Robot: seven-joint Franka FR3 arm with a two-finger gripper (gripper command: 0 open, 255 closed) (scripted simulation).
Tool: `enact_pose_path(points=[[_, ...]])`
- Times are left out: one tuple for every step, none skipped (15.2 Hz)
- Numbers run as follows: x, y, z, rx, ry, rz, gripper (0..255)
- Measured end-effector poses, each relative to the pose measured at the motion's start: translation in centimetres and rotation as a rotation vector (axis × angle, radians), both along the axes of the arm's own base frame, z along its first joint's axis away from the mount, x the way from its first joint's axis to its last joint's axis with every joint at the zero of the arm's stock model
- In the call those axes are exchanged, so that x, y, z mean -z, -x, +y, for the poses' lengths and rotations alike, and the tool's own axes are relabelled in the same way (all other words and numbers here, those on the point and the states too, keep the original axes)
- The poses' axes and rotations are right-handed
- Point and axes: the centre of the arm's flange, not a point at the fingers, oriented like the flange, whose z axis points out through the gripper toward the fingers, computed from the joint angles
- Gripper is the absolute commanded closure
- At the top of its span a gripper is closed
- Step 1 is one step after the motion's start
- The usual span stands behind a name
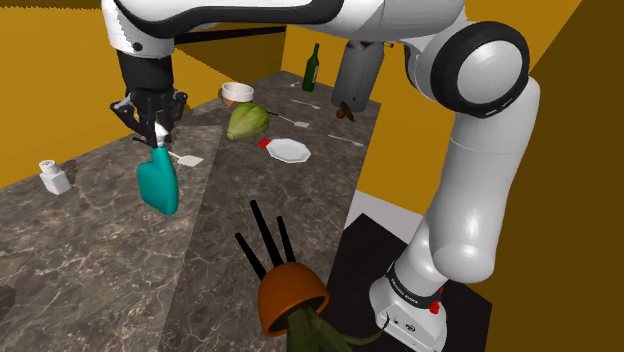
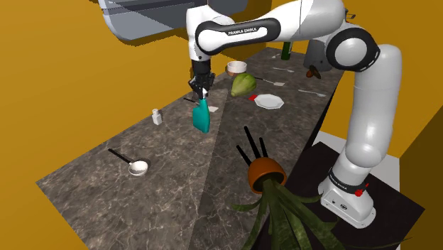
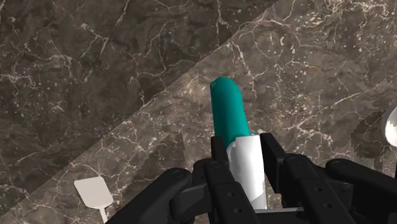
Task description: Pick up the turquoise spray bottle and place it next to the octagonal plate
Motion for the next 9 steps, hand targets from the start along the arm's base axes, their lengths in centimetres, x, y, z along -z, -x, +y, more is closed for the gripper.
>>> enact_pose_path(points=[[-0.6, 0.1, -1.3, 0.0, 0.0, 0.0, 255], [-1.1, 0.3, -2.2, 0.0, 0.0, 0.0, 255], [-1.7, 0.4, -3.6, 0.001, 0.0, 0.0, 255], [-2.1, 0.4, -4.9, 0.001, 0.0, 0.0, 255], [-2.7, 0.6, -5.9, 0.001, 0.0, 0.0, 255], [-3.5, 0.8, -7.2, 0.001, 0.0, 0.0, 255], [-4.0, 0.9, -8.3, 0.001, 0.0, 0.0, 255], [-4.4, 0.8, -9.6, 0.001, 0.0, 0.0, 255], [-4.9, 0.8, -10.9, 0.001, 0.0, 0.0, 255]])
